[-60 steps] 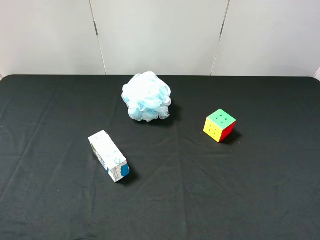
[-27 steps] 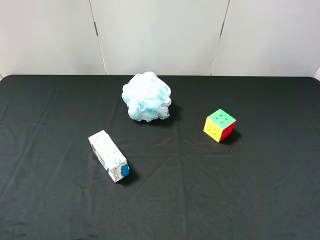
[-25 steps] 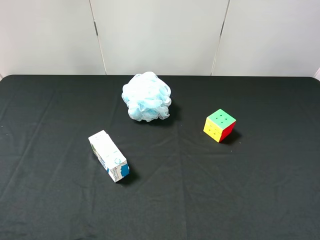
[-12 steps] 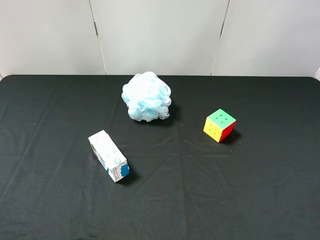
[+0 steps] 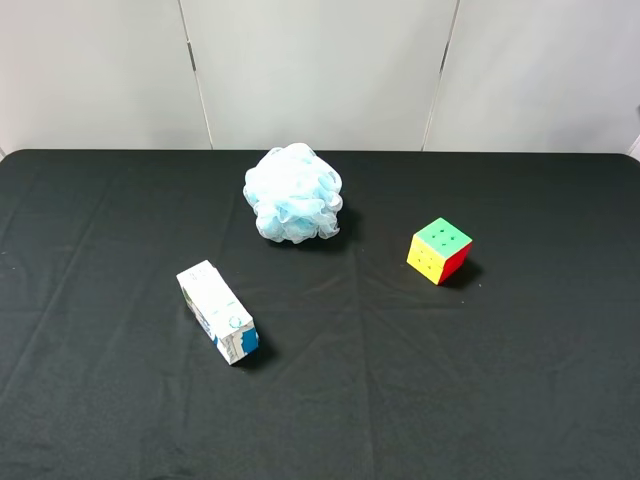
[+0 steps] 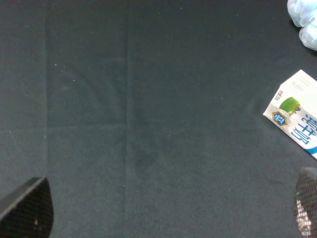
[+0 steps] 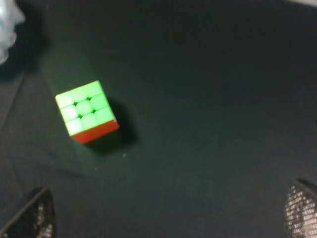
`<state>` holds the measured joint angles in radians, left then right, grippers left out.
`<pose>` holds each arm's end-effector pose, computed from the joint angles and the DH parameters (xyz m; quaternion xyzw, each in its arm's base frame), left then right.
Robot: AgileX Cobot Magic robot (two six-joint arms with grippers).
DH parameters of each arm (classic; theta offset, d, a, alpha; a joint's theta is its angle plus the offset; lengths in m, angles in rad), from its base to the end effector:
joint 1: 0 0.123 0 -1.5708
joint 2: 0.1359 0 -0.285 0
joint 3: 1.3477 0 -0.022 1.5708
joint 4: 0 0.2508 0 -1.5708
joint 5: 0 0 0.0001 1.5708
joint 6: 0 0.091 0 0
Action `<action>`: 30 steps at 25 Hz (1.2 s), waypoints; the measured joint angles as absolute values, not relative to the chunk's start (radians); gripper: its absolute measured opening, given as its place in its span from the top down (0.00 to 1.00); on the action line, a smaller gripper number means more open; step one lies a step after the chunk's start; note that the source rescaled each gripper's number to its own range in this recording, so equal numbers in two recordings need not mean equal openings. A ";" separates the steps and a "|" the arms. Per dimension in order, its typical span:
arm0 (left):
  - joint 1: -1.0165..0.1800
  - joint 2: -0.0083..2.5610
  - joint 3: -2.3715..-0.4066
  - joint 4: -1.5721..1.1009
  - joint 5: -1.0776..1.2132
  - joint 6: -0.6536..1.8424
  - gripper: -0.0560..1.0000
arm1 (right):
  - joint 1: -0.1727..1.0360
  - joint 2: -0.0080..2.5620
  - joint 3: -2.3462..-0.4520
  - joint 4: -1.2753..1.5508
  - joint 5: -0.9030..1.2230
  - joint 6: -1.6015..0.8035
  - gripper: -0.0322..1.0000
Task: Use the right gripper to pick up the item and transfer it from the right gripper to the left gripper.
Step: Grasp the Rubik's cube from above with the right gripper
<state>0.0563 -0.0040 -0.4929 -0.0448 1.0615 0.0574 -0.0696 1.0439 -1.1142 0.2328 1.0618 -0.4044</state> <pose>-0.0045 -0.0038 0.2753 0.0013 0.8540 0.0072 0.5202 0.1923 0.0050 0.3781 -0.1364 0.9289 0.0349 0.3427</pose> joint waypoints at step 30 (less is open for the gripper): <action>0.056 -0.004 -0.493 -0.045 1.061 0.057 0.08 | 0.350 1.676 -1.135 0.018 0.868 -0.379 0.00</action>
